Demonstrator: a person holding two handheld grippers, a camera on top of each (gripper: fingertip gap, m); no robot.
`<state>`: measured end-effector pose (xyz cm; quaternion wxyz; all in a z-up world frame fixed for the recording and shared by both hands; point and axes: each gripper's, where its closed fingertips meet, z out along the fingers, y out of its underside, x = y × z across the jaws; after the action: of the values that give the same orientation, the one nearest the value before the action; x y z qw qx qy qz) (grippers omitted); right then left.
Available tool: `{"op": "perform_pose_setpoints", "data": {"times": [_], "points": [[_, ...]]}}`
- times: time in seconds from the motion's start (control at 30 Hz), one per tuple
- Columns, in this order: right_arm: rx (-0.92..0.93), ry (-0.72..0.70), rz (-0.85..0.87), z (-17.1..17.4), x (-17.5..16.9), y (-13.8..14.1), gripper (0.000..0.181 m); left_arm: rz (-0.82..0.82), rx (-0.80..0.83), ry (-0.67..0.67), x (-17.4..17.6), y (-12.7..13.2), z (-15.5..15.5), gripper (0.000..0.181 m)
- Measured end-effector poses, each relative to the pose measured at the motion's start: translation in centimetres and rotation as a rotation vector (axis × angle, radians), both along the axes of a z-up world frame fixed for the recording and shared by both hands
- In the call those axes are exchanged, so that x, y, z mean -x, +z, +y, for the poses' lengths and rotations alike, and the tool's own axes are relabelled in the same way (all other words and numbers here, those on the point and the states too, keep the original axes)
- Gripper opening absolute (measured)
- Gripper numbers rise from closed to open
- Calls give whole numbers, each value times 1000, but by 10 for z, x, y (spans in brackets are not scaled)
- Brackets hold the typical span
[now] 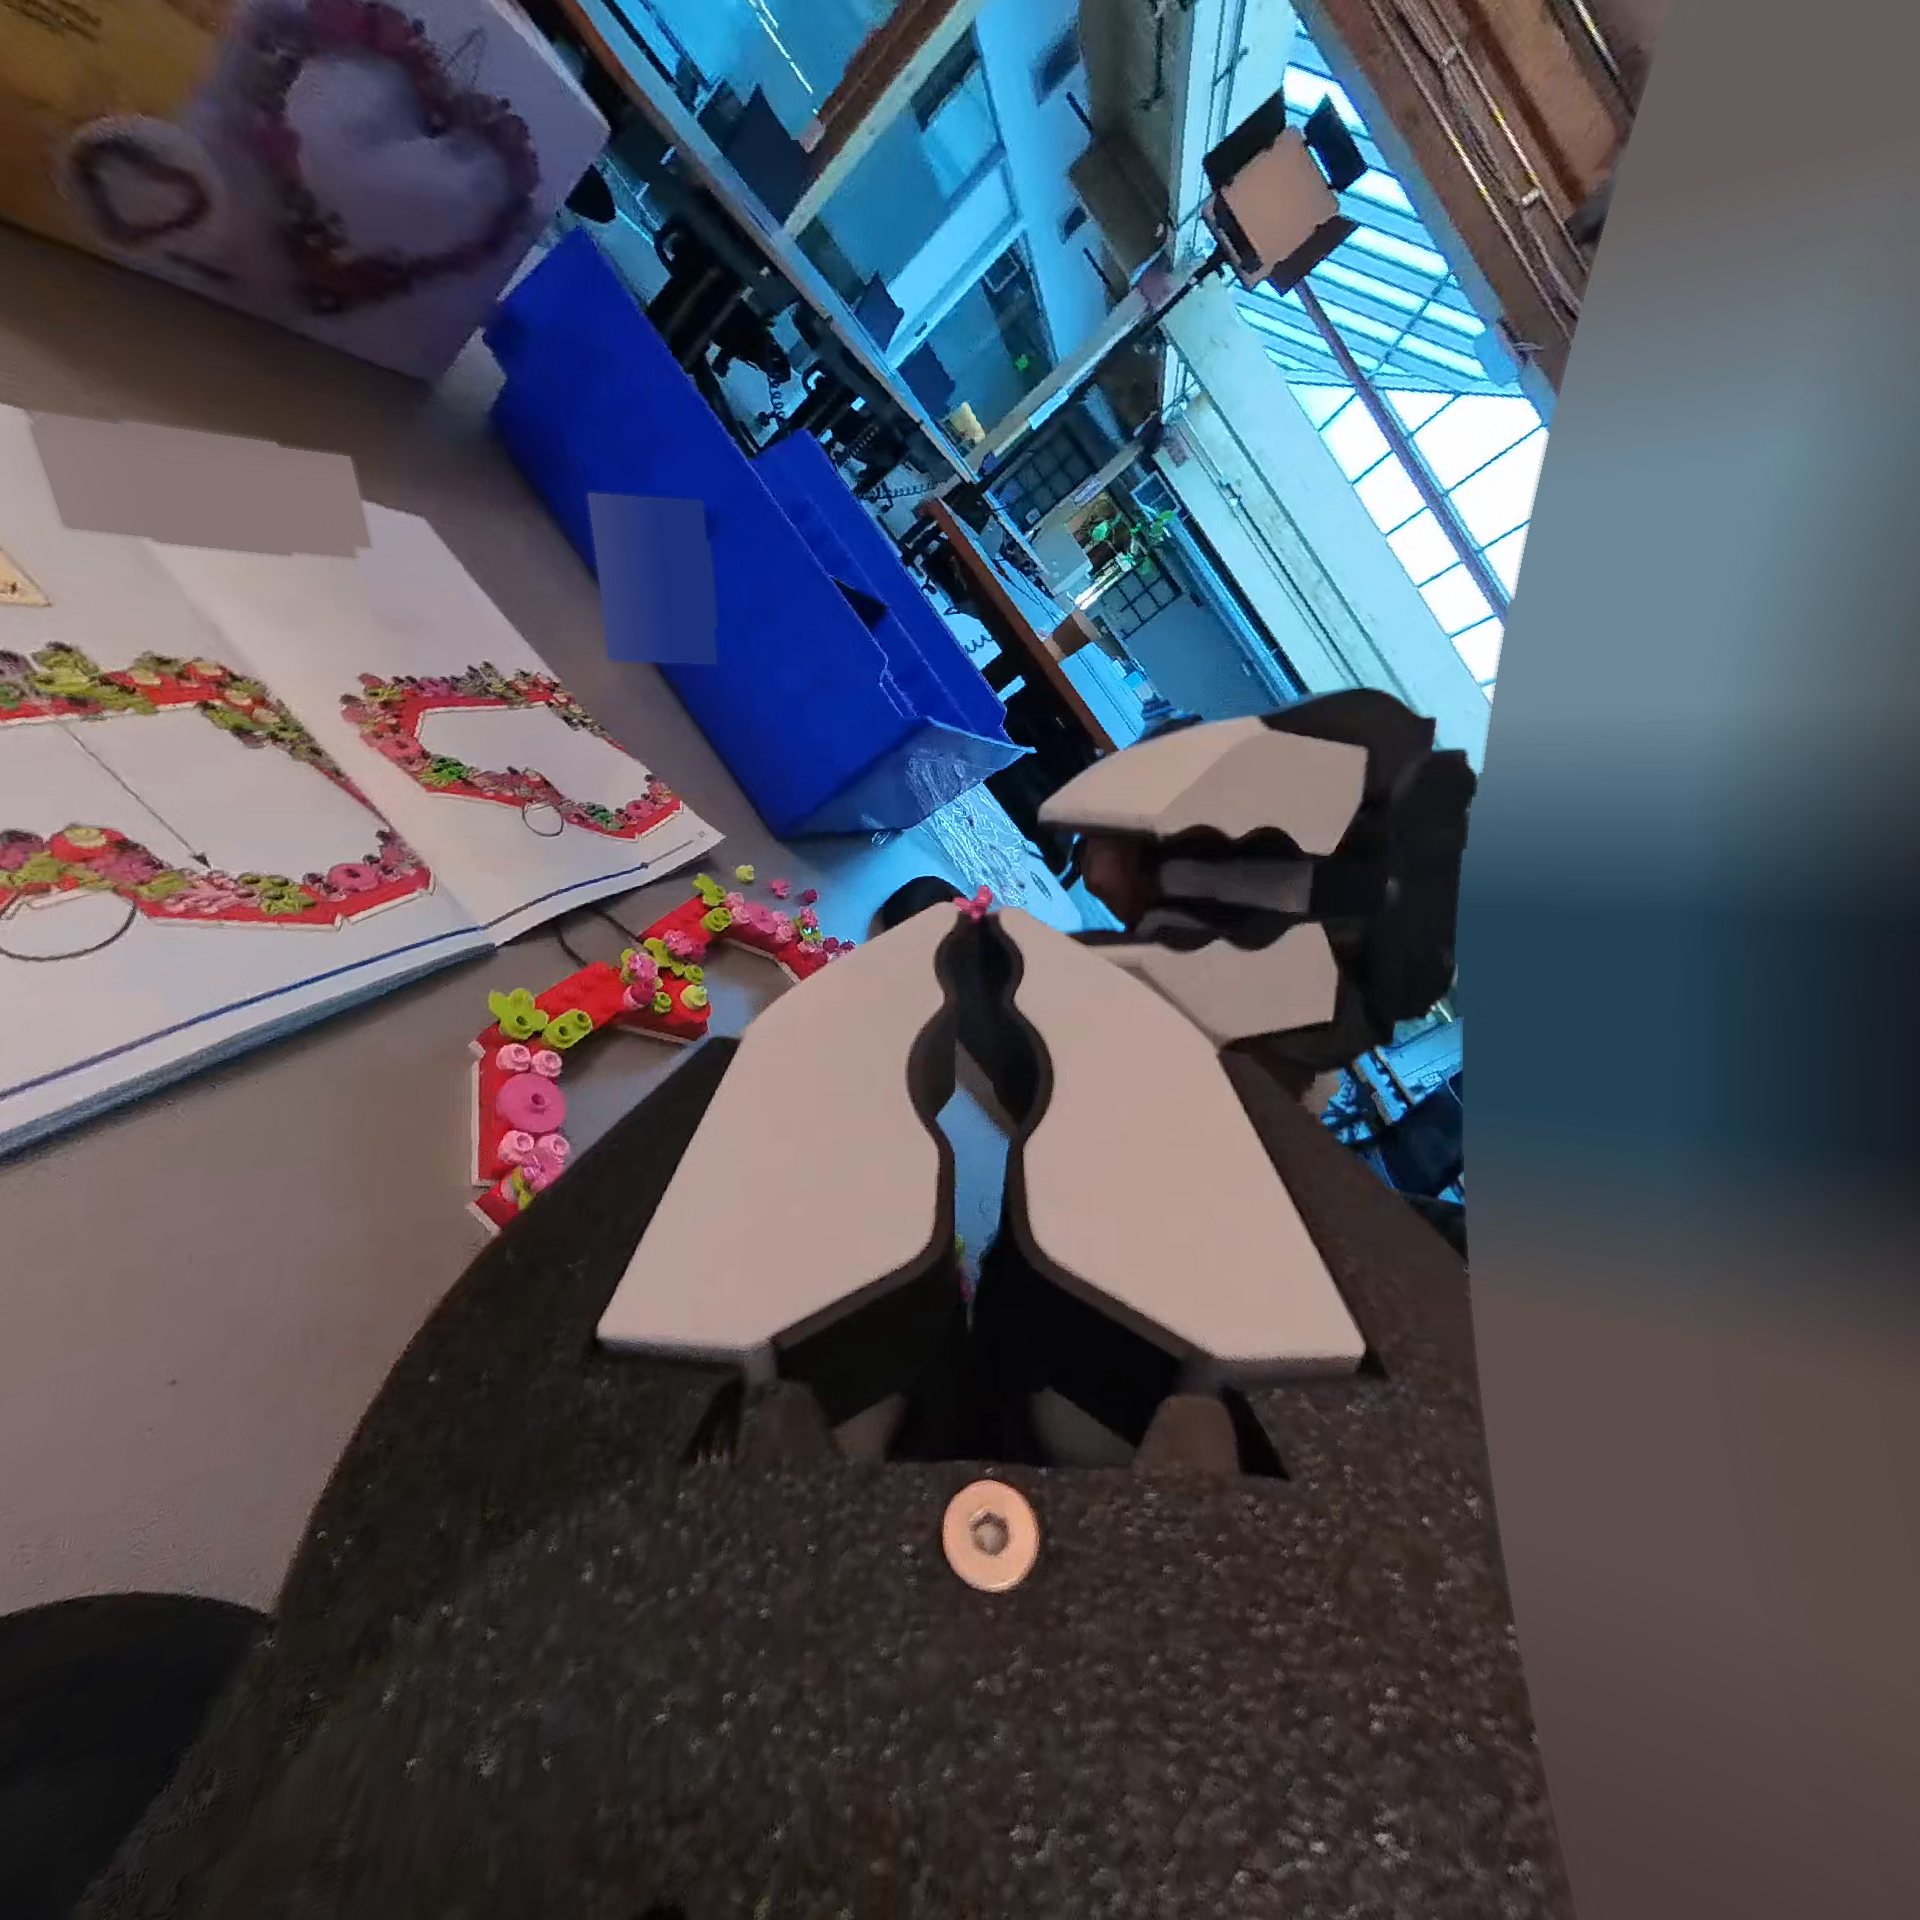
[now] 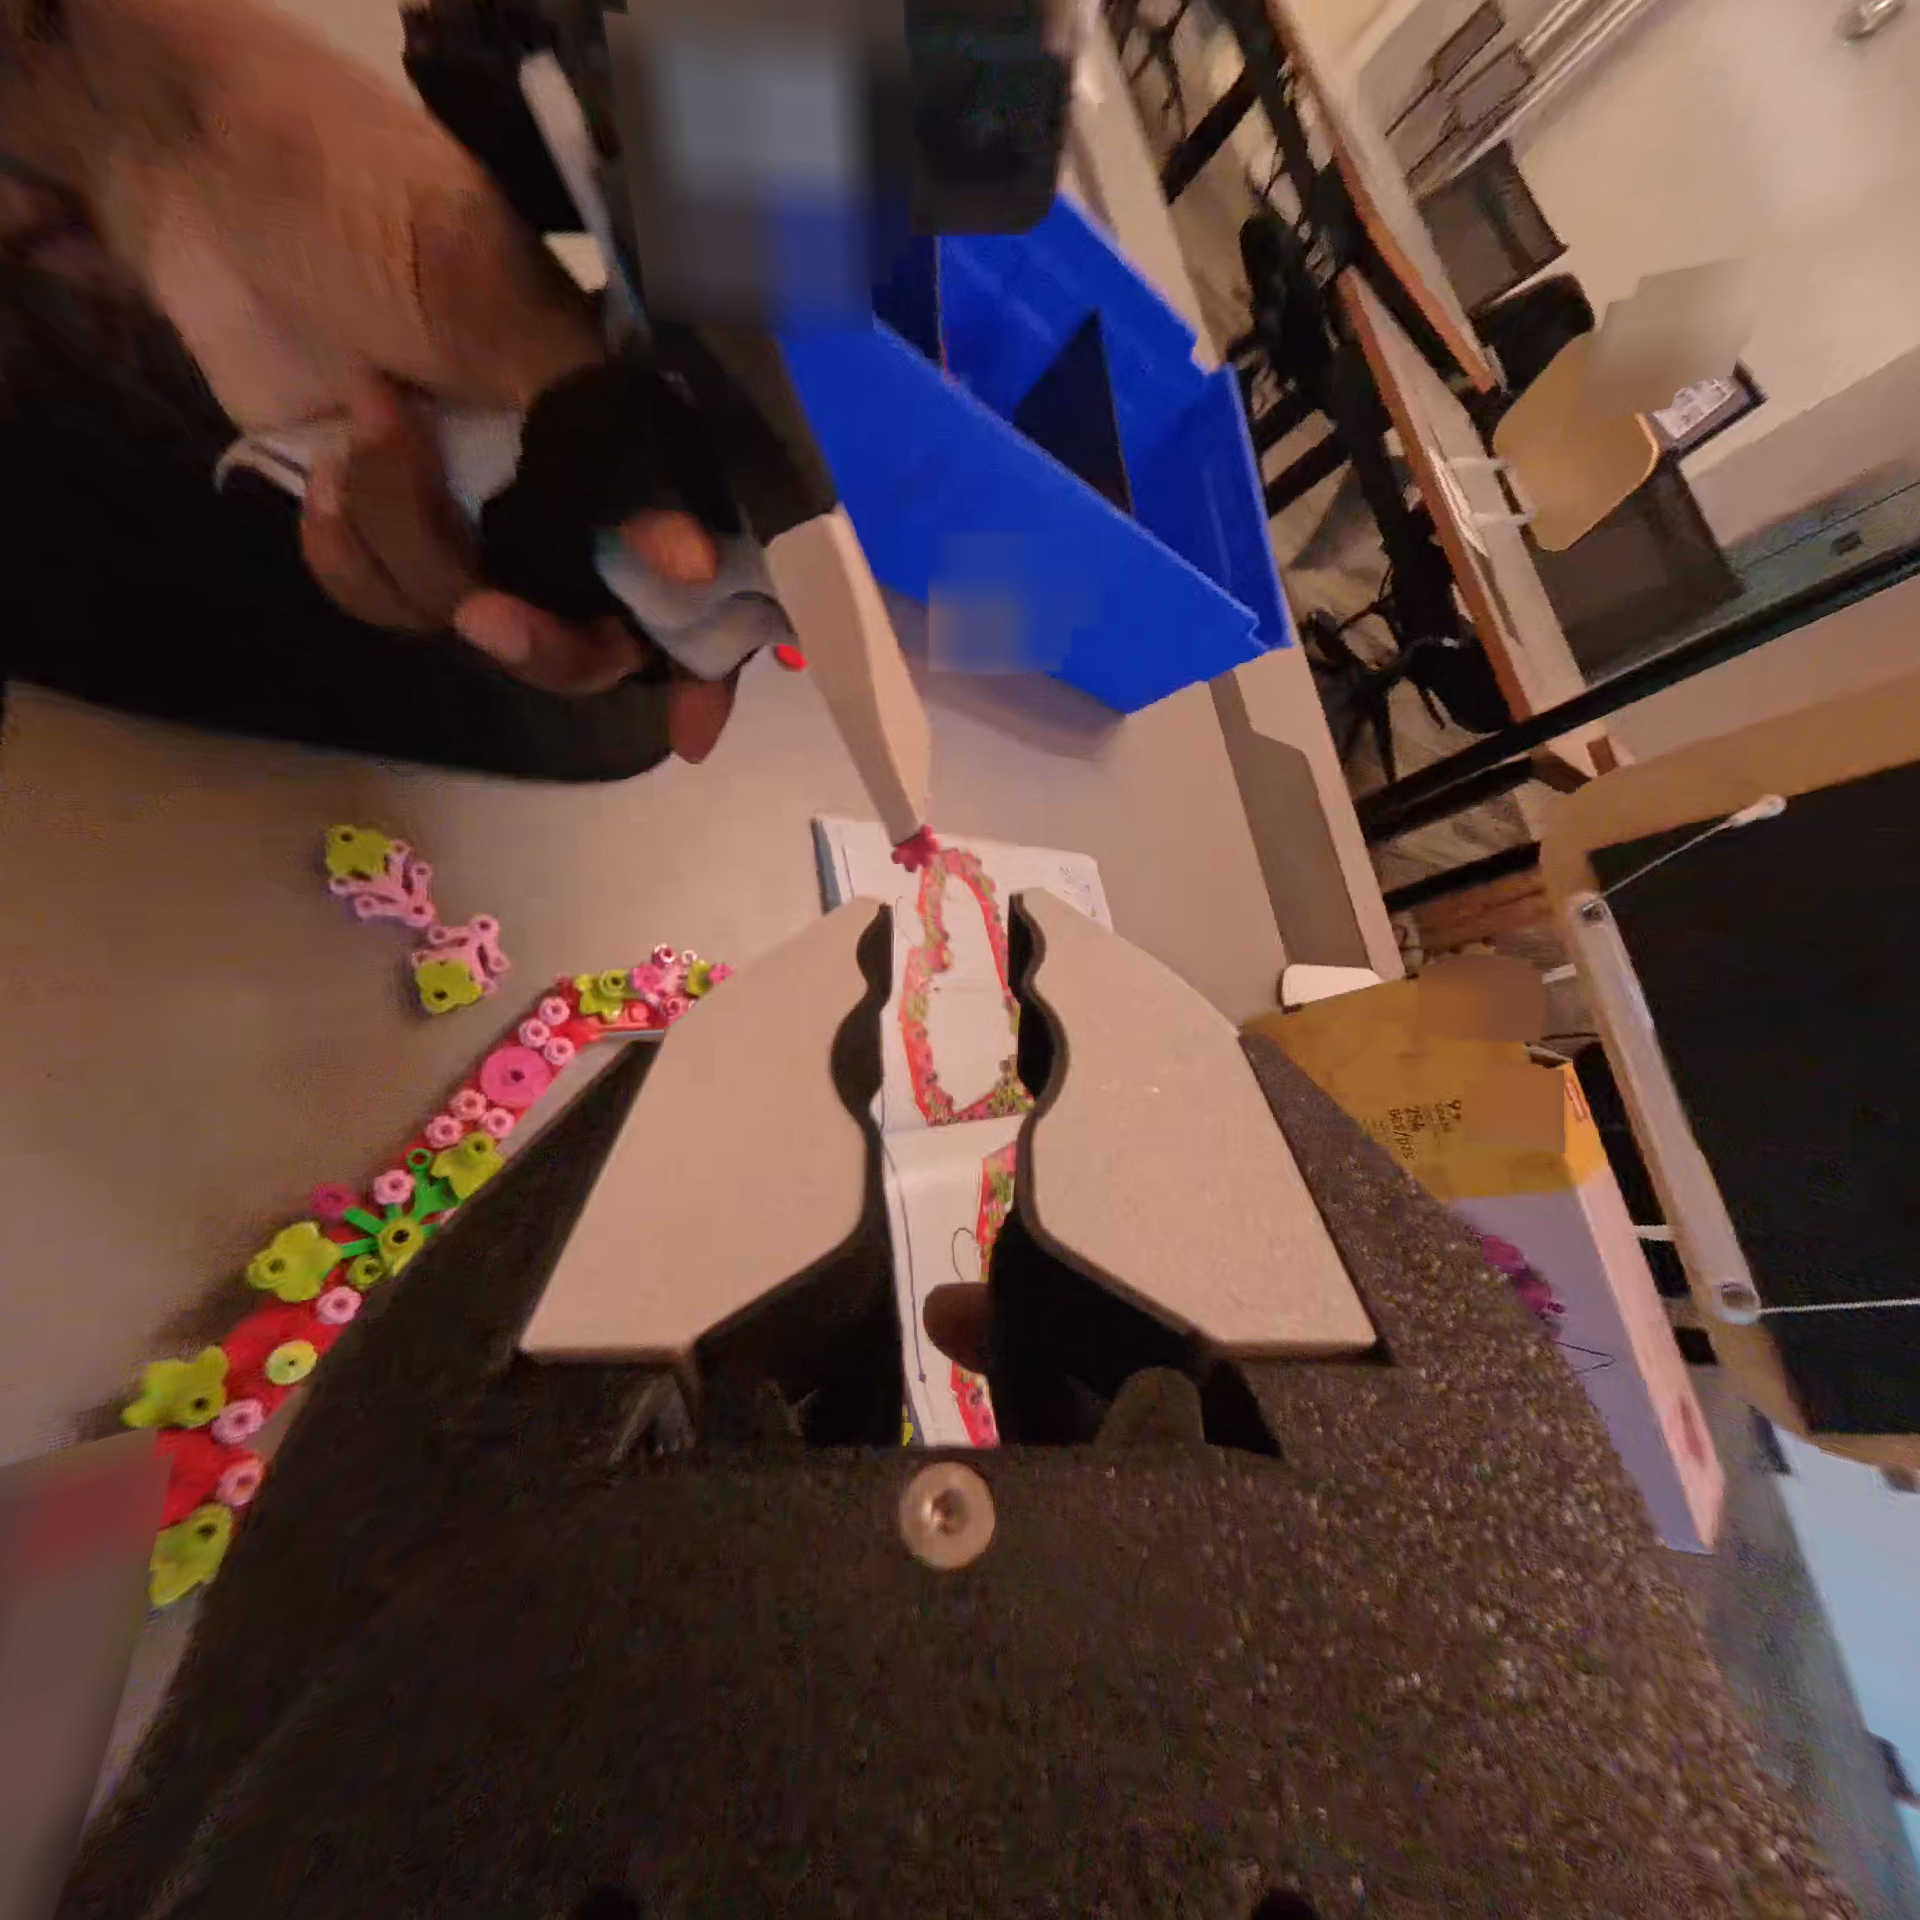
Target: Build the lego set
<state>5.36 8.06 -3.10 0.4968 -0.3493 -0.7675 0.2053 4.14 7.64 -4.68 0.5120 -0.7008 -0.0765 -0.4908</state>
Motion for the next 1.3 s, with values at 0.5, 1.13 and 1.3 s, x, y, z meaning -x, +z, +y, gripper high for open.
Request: {"op": "perform_pose_setpoints", "data": {"times": [0.5, 1.13, 1.3], "points": [[-109, -39, -113, -6, 11, -25, 13, 20, 29, 3, -5, -10, 0, 1], [-174, -45, -164, -3, 11, -39, 10, 84, 58, -8, -5, -21, 4, 2], [3, -52, -112, -1, 13, -37, 10, 126, 27, -3, 0, -18, 2, 20]]}}
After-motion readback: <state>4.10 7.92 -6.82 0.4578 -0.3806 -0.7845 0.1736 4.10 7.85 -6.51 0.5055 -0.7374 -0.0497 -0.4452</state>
